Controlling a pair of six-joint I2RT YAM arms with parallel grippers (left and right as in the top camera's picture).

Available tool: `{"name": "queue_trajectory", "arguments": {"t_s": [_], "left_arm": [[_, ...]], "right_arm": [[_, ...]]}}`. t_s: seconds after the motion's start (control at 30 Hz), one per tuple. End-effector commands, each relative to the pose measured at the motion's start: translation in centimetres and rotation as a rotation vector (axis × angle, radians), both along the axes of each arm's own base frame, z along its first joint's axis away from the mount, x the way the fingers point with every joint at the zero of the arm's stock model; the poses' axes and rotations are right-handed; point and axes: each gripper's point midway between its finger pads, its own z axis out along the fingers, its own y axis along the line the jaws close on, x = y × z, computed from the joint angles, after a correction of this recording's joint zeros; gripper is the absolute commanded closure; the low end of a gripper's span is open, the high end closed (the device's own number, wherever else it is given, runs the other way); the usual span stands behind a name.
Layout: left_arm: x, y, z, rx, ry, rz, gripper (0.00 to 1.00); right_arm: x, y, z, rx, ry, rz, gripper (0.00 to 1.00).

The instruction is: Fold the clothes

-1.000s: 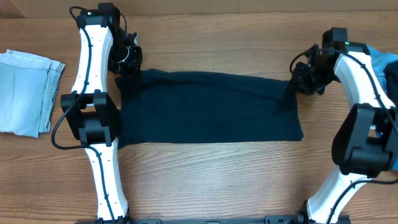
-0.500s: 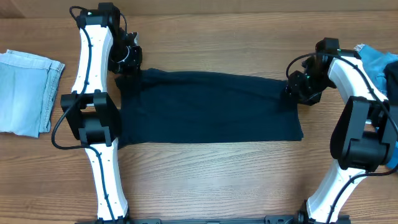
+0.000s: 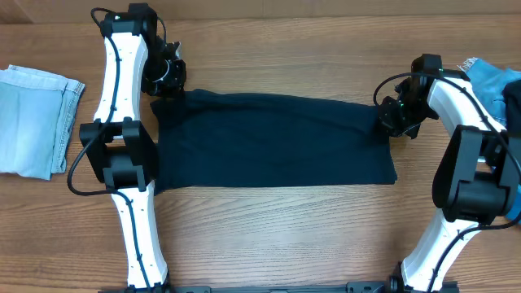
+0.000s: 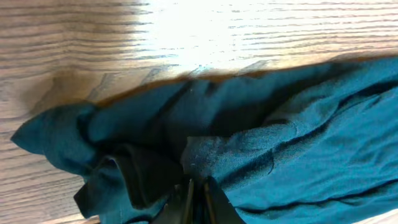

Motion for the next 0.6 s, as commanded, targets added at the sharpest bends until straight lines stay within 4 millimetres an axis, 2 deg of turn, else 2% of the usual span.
{"name": "queue_trajectory", "arguments": {"t_s": [0.0, 0.3, 0.43, 0.57], "left_arm": [[0.0, -0.1, 0.7, 0.003, -0.012, -0.015, 0.91], [-0.3, 0.0, 0.7, 0.006, 0.001, -0.023, 0.90], [-1.1, 0.0, 0.7, 0.009, 0.028, -0.041, 0.90], [-3.4, 0.1, 0.8, 0.013, 0.122, -0.049, 0.85]], "right_arm": [[0.1, -1.3, -0.1, -0.010, -0.011, -0.028, 0.96], [1.5, -3.9, 0.8, 0.011, -0.098, -0.067, 0.96], [2.2, -2.9, 2.2, 0.090, -0.161, -0.013, 0.96], [2.1, -2.9, 2.3, 0.090, -0.160, -0.015, 0.96]]}}
